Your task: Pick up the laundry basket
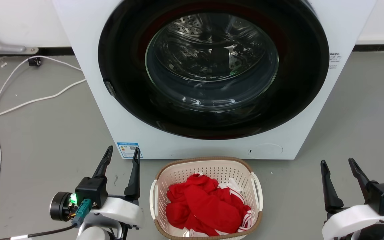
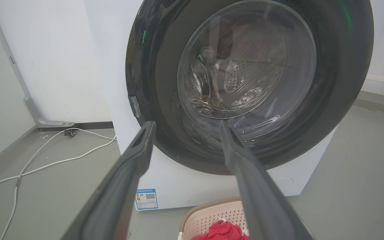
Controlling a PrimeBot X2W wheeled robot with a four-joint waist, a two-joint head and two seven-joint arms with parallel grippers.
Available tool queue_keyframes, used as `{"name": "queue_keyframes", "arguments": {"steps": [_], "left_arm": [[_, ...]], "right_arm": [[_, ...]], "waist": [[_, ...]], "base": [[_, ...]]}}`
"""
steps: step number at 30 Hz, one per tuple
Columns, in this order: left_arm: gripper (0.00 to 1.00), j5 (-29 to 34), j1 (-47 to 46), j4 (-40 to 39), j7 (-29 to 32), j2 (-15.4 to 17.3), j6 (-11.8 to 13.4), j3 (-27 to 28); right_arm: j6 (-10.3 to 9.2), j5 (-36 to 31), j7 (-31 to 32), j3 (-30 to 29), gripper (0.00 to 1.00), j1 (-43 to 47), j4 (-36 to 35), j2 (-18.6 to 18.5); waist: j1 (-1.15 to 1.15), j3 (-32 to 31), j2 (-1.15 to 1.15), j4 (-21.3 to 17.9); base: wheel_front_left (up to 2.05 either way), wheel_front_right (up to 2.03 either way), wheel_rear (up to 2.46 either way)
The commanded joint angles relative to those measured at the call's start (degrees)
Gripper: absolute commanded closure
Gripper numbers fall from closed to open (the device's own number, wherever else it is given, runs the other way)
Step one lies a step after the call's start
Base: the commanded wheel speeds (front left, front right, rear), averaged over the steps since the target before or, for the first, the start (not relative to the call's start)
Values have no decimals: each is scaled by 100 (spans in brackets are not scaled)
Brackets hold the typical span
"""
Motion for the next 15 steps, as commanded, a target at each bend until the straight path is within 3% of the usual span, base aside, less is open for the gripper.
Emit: {"name": "queue_keyframes", "arguments": {"steps": [1,15], "left_arm": [[0,-26,-91,43,-14,-6,14,11],[0,-411,-1251,995,208,68,-157,108]], "right_arm": [[-3,46,17,-17,0,-93,23,24],[-4,113,277,-29,0,-1069,814,20]], "waist": [[0,76,0,-6],[0,1158,0,-77]], "base": [[0,0,0],[0,0,0]]}}
